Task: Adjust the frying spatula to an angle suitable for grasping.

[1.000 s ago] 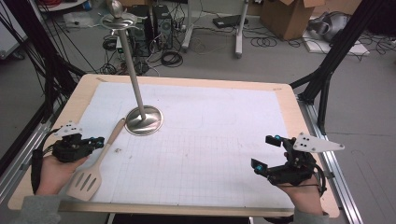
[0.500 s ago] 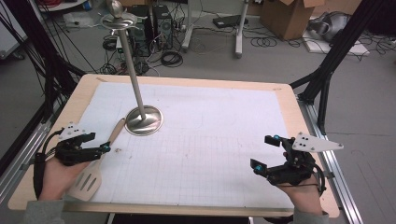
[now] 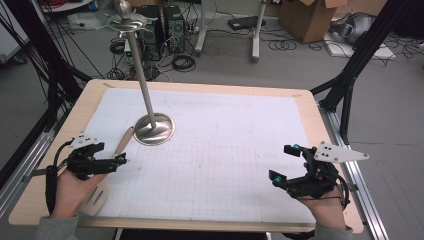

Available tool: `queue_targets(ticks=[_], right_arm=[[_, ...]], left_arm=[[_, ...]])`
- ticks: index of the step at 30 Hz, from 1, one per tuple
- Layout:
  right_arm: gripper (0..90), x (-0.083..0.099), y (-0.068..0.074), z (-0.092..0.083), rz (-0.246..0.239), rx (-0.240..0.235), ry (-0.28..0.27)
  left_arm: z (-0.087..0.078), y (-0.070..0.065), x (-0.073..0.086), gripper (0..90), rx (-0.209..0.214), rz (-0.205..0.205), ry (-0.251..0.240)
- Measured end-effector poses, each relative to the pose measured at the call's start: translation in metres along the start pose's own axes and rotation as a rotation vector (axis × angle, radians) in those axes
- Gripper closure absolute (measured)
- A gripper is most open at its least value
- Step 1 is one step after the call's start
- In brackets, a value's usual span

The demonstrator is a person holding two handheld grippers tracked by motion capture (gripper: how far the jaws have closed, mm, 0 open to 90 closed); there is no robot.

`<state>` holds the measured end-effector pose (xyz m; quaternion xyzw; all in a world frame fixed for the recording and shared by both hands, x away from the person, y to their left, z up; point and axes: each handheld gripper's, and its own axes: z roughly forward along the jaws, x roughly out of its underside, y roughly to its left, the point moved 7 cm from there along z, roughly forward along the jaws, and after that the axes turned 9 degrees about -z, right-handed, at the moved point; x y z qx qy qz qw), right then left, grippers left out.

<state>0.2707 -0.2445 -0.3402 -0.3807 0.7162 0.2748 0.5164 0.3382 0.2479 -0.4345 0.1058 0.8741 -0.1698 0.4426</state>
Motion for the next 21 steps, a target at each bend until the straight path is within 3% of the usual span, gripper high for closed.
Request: queue_targets(ticks=[12, 21], right_arm=[[1.7, 0.001, -0.005, 0.005, 0.012, 0.002, 0.007], [1.7, -0.002, -0.005, 0.02, -0.001, -0.033, 0.016]], left_arm=[[0.001, 0.004, 0.009, 12.1, -0.024, -0.011, 0.015], [-0.002, 0.006, 0.019, 12.7, -0.055, -0.005, 0.022]])
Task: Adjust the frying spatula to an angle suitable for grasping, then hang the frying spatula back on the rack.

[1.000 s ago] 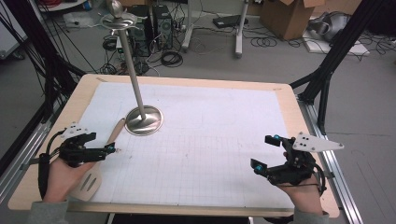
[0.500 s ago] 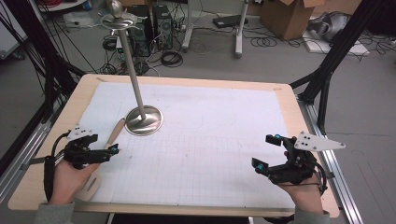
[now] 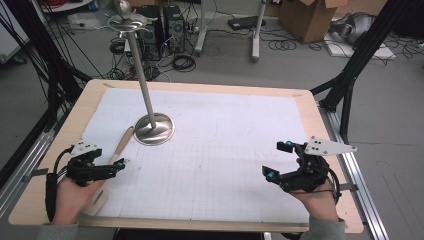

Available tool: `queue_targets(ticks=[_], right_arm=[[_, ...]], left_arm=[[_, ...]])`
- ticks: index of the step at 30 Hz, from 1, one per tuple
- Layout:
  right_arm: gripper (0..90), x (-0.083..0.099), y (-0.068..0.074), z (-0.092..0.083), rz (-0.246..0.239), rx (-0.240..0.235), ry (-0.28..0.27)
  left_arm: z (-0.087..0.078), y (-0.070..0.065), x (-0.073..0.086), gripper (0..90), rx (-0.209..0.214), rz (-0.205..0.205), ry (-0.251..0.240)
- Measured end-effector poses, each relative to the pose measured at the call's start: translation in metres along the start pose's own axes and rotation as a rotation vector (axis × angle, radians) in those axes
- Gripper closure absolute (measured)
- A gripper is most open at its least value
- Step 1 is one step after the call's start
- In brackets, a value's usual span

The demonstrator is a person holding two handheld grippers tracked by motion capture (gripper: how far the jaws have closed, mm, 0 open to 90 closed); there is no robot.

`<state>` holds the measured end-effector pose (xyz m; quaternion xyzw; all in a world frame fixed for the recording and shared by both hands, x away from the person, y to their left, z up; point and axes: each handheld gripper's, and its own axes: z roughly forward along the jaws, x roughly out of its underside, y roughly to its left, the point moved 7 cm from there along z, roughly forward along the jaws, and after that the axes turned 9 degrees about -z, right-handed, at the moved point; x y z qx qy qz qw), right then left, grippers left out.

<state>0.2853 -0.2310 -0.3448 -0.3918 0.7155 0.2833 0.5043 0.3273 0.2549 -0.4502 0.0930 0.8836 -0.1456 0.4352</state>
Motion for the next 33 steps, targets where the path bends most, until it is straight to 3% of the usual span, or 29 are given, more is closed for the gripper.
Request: queue_targets(ticks=[25, 33], right_arm=[[1.7, 0.0, -0.001, -0.004, 0.003, 0.003, -0.003], [1.7, -0.001, -0.001, -0.004, -0.002, 0.004, -0.005]], left_arm=[[0.017, 0.003, -0.002, 16.9, -0.036, -0.043, 0.01], [0.017, 0.011, 0.002, 18.3, -0.044, -0.067, 0.015]])
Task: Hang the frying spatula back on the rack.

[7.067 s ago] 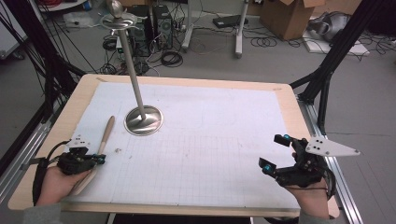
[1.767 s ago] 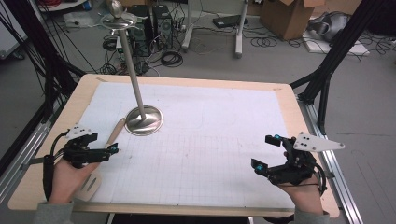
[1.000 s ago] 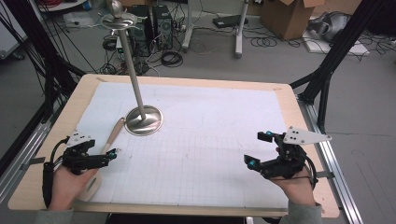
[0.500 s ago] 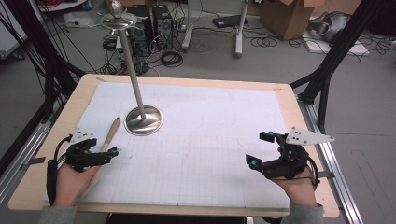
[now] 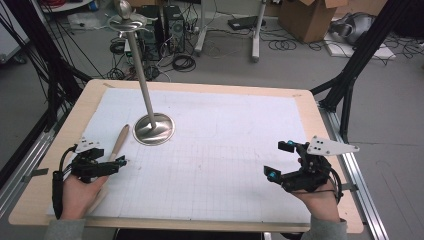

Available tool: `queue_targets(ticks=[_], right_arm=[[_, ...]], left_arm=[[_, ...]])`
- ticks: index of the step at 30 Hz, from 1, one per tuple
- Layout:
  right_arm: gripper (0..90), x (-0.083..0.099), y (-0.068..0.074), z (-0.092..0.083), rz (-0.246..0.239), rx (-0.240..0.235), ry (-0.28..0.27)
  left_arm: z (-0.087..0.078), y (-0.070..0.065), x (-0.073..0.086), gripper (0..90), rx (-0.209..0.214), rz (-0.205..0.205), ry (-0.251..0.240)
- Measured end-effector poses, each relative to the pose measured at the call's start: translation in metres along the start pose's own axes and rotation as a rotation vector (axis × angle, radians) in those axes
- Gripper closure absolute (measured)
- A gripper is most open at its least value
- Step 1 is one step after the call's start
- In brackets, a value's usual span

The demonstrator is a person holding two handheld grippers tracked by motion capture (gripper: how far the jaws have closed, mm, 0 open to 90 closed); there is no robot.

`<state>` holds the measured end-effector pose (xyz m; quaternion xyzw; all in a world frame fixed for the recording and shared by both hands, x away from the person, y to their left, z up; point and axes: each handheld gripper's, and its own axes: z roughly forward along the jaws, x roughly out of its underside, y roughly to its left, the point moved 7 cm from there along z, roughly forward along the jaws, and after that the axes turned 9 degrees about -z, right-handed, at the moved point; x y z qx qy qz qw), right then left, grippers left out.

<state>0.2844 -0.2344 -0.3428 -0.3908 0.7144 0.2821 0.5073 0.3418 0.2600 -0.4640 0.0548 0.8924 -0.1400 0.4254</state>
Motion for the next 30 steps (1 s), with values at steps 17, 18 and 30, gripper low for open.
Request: queue_targets(ticks=[17, 18, 30], right_arm=[[1.6, 0.001, 0.002, 0.0, 0.004, -0.003, 0.01], [1.6, 0.001, 0.002, 0.0, 0.005, -0.003, 0.007], [1.6, 0.002, 0.002, -0.001, 0.007, -0.003, 0.015]], left_arm=[[0.006, 0.004, 0.007, 29.5, -0.018, 0.018, 0.026], [0.007, 0.005, 0.008, 29.6, -0.018, 0.021, 0.027], [0.011, 0.009, 0.015, 37.0, 0.008, 0.018, 0.047]])
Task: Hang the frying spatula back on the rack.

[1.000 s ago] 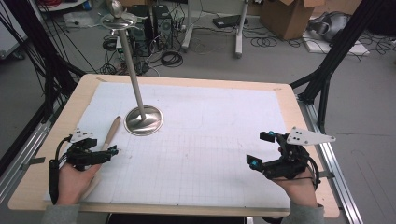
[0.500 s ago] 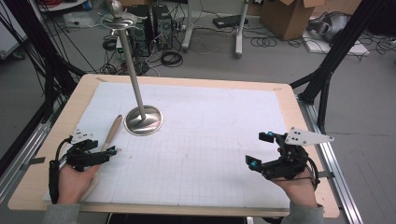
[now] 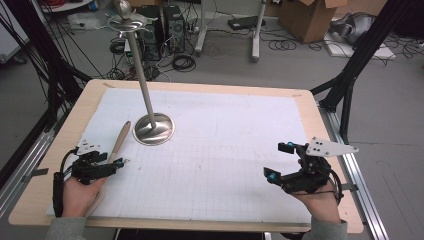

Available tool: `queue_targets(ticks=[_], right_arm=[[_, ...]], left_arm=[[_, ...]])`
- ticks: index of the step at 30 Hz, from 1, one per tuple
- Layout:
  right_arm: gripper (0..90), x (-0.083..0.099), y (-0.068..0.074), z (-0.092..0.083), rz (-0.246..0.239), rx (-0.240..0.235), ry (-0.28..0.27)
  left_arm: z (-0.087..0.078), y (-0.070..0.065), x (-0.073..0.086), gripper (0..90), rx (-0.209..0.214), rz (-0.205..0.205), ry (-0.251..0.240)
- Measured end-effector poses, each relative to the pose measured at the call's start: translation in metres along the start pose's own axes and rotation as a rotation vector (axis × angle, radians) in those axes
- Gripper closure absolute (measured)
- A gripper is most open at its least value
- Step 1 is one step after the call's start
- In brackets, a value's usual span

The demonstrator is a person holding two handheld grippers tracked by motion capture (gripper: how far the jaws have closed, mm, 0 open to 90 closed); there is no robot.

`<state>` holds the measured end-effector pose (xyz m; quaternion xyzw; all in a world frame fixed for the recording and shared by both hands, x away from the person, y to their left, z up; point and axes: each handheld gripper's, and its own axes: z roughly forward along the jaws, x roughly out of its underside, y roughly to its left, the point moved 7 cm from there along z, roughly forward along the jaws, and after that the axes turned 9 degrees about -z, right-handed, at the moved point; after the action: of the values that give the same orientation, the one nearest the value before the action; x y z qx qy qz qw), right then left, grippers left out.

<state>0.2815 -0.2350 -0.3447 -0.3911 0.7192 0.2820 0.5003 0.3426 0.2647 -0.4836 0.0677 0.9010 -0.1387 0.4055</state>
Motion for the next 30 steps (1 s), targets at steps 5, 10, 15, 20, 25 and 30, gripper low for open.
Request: queue_targets(ticks=[5, 10, 15, 20, 25, 30], right_arm=[[1.6, 0.0, -0.0003, -0.0015, -0.002, 0.002, -0.002], [1.6, 0.0012, 0.0001, -0.0012, -0.001, 0.001, 0.001], [1.6, 0.0013, -0.0002, -0.0027, 0.0, 0.002, -0.002], [1.7, 0.0018, -0.0003, -0.003, -0.002, 0.001, 0.0], [1.7, 0.002, 0.0005, -0.0022, -0.003, -0.002, 0.005], [1.7, 0.002, 0.001, -0.0025, -0.005, -0.004, 0.005]], left_arm=[[-0.0015, 0.002, 0.0003, 41.2, 0.006, -0.01, -0.017], [-0.0021, 0.0036, 0.0008, 45.7, 0.009, -0.005, -0.025], [0.0016, 0.0041, 0.0049, 46.6, 0.01, -0.004, 0.004], [0.0016, 0.0058, 0.0064, 49.1, 0.015, -0.006, 0.01], [0.0011, 0.0056, 0.0073, 53.2, 0.029, -0.002, 0.007], [0.0008, 0.0033, 0.0082, 56.1, 0.046, 0.012, 0.006]])
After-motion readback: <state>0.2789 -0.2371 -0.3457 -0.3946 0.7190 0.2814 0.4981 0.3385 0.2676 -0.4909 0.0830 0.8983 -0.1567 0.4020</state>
